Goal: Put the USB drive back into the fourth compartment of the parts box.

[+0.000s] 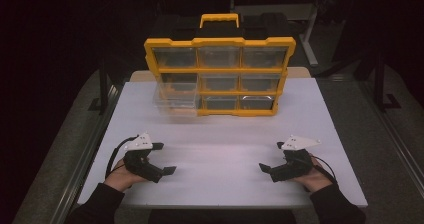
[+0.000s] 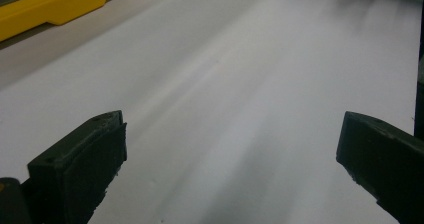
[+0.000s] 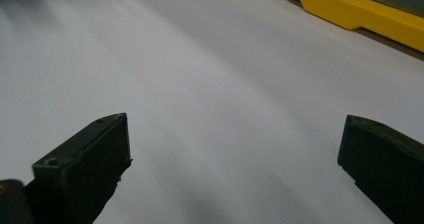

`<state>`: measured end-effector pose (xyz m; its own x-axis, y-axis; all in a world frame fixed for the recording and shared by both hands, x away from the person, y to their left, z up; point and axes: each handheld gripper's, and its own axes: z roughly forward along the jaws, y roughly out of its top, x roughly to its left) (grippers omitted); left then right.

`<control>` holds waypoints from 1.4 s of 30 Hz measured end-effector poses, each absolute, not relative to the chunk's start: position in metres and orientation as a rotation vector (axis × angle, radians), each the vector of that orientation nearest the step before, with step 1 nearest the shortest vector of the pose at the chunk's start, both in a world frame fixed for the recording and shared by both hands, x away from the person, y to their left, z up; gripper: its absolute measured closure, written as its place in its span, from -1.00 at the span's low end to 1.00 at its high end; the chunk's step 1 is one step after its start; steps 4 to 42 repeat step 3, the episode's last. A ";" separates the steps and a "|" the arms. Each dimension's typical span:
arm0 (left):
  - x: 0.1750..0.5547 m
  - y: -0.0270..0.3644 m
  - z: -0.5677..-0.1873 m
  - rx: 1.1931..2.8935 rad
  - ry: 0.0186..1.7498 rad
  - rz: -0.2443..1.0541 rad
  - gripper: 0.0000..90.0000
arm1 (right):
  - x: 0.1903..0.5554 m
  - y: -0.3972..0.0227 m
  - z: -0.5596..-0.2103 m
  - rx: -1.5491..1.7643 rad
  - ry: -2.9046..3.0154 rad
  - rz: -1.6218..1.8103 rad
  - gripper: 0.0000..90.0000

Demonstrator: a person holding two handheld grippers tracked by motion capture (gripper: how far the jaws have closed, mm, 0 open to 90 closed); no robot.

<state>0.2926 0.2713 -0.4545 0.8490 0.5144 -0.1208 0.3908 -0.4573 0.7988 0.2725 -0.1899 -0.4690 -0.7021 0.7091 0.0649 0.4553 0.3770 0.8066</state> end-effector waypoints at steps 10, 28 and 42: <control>0.293 0.271 -0.456 2.119 0.659 0.163 -1.00 | 0.273 -0.191 -0.471 1.028 2.336 1.229 -1.00; 0.293 0.271 -0.456 2.119 0.659 0.163 -1.00 | 0.273 -0.191 -0.471 1.028 2.336 1.229 -1.00; 0.293 0.271 -0.456 2.119 0.659 0.163 -1.00 | 0.273 -0.191 -0.471 1.028 2.336 1.229 -1.00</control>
